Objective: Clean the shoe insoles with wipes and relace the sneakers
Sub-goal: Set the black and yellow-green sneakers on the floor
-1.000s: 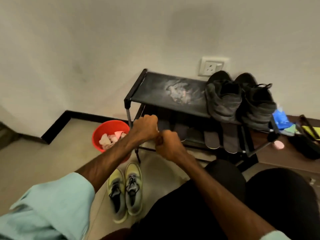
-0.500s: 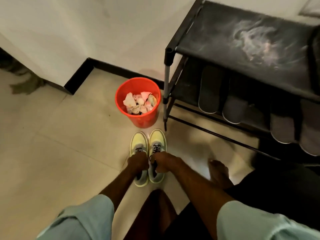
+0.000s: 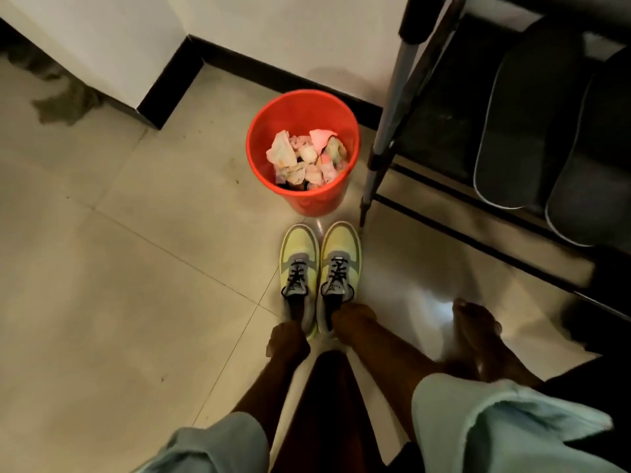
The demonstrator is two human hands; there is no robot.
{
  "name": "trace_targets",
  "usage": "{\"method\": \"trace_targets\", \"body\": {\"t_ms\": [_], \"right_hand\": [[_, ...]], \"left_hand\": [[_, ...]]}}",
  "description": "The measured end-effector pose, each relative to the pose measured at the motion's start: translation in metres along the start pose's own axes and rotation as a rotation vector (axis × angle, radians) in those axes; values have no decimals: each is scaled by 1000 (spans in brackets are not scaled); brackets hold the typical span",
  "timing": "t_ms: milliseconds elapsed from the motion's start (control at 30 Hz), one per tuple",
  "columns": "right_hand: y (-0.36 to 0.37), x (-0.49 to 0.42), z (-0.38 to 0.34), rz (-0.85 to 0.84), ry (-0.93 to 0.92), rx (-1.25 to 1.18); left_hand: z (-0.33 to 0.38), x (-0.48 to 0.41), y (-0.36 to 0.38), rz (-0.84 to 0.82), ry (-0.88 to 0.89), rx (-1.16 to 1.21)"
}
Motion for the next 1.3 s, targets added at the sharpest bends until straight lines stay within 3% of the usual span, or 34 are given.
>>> {"method": "trace_targets", "body": {"t_ms": [133, 200, 267, 333, 433, 633, 900, 1300], "right_hand": [[-6, -3, 2, 16, -94, 60], [-14, 2, 9, 116, -21, -101], [-22, 5, 14, 210, -14, -87], [-29, 15, 8, 181, -35, -171], [-55, 51, 5, 203, 38, -358], [-90, 114, 6, 316, -55, -368], [-102, 238, -1, 421, -199, -406], [-126, 447, -34, 914, -355, -238]], "left_hand": [[-2, -3, 6, 79, 23, 11], [-2, -5, 8, 95, 63, 5], [0, -5, 5, 97, 114, 0], [3, -2, -1, 115, 168, 6], [6, 9, -18, 146, 242, 18], [-11, 47, -85, 221, 324, 77], [-37, 153, -156, 325, 485, 47], [-99, 355, -246, 751, 635, 148]]}}
Point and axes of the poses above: each hand's wrist, its own x-axis away from the middle knuckle, its own y-axis out of the palm, z = x × y, the point moved 5 cm from there along -x, towards the middle knuckle, and after that the axes turned 15 degrees about -x, right-handed, at the moved point
